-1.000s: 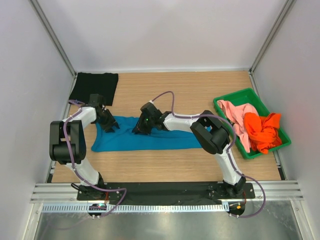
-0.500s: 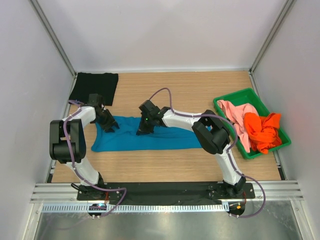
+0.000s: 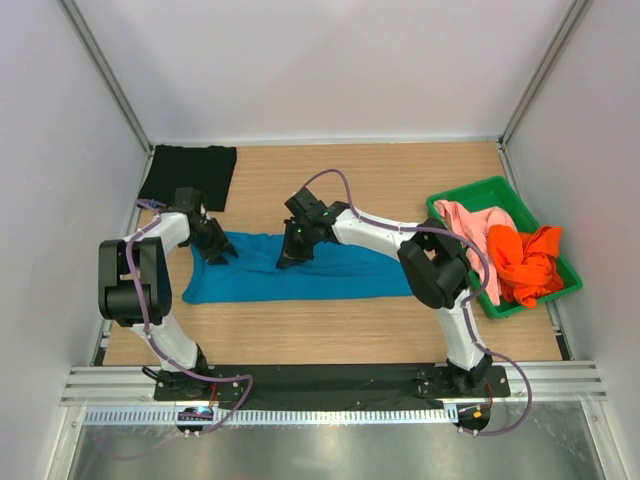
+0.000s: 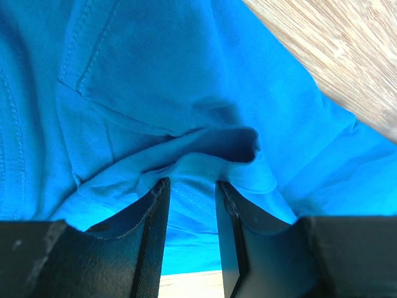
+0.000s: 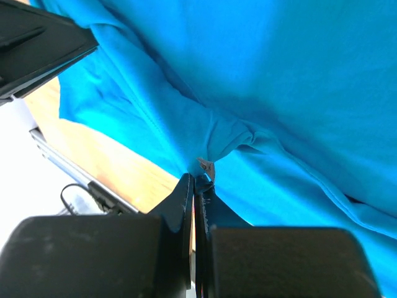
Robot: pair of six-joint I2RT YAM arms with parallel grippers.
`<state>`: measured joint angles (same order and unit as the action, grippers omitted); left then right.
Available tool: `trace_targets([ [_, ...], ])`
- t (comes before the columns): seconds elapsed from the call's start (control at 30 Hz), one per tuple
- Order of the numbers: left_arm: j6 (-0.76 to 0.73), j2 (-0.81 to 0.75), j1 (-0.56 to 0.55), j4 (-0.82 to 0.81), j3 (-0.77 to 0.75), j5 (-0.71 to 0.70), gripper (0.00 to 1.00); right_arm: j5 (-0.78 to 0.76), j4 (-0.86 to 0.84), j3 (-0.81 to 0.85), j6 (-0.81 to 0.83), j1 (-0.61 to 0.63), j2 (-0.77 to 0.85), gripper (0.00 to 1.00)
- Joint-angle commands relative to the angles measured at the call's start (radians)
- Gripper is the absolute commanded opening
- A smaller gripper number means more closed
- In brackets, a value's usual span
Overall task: Fold and stack the t-shirts
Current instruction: Fold the tshirt
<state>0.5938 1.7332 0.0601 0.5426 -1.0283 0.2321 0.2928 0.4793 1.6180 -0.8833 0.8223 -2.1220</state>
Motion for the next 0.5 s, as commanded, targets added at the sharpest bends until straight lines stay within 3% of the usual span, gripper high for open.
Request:
trace_targets([
  [0.0,-0.037,-0.009,0.015,-0.023,0.007,-0.030,0.38,0.080,0.025,-0.015,0.041,-0.014,0.037,0.03],
  [0.13,-0.029,-0.067,0.015,0.006,-0.018,-0.001,0.40,0.132,0.045,0.019,0.076,-0.015,-0.025,0.07],
  [0.27,-0.043,-0.142,0.020,0.049,-0.053,-0.007,0.49,0.117,0.131,0.060,0.159,-0.023,-0.024,0.28],
  [0.37,-0.072,-0.158,0.035,0.037,-0.076,0.015,0.56,0.065,0.168,0.062,0.219,-0.043,0.016,0.35],
  [0.47,-0.123,-0.089,0.038,0.025,-0.125,0.113,0.55,0.043,0.186,0.072,0.273,-0.060,0.025,0.40],
])
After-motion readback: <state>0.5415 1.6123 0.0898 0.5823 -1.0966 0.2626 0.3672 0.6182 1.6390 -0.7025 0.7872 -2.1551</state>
